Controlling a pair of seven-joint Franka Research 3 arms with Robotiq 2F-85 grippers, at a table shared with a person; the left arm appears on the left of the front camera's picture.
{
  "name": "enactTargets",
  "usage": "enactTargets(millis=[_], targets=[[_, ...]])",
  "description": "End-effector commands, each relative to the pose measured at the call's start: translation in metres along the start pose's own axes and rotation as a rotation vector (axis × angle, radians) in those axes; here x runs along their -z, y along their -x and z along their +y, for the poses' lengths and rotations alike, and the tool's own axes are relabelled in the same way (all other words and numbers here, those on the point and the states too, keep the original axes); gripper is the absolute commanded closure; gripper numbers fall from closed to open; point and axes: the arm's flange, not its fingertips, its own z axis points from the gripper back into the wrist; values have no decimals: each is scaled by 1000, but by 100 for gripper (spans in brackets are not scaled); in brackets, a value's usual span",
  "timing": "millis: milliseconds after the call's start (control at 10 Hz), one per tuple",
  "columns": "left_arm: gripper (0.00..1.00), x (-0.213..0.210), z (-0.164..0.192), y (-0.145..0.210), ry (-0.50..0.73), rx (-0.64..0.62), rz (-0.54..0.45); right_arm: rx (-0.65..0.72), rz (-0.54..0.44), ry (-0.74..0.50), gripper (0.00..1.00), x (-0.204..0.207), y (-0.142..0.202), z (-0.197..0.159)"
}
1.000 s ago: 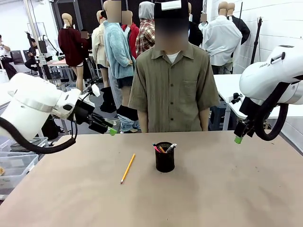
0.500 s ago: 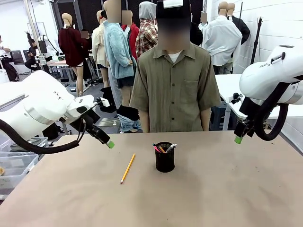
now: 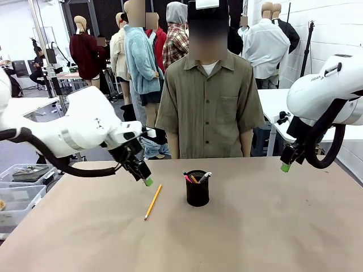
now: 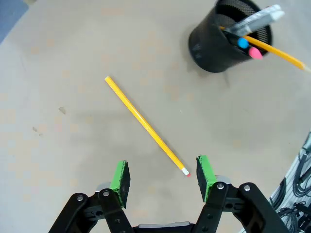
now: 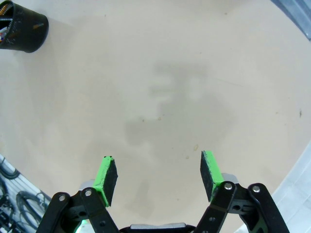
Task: Place the pens into the pen holder.
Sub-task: Pick up a writing instrument from the table and place it into the Pen holder.
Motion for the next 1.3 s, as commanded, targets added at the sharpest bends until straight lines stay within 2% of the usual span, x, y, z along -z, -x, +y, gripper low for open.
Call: enactTargets(millis=[0,200,600,1100,1200], targets=[[28,18,-5,-30,-79,-41,75,-13,0,25,14,2,2,-1],[28,41,-6,-43,-96,-66,113,-13,0,25,14,2,2,-1],[28,80,-9,-40,-95,-101,146,-13,0,25,14,2,2,-1],[28,99,2,-38,-140,-148,163,-13,0,25,14,2,2,-1],[42,99,3,-37,-166,-156,172,-13,0,25,14,2,2,-1]])
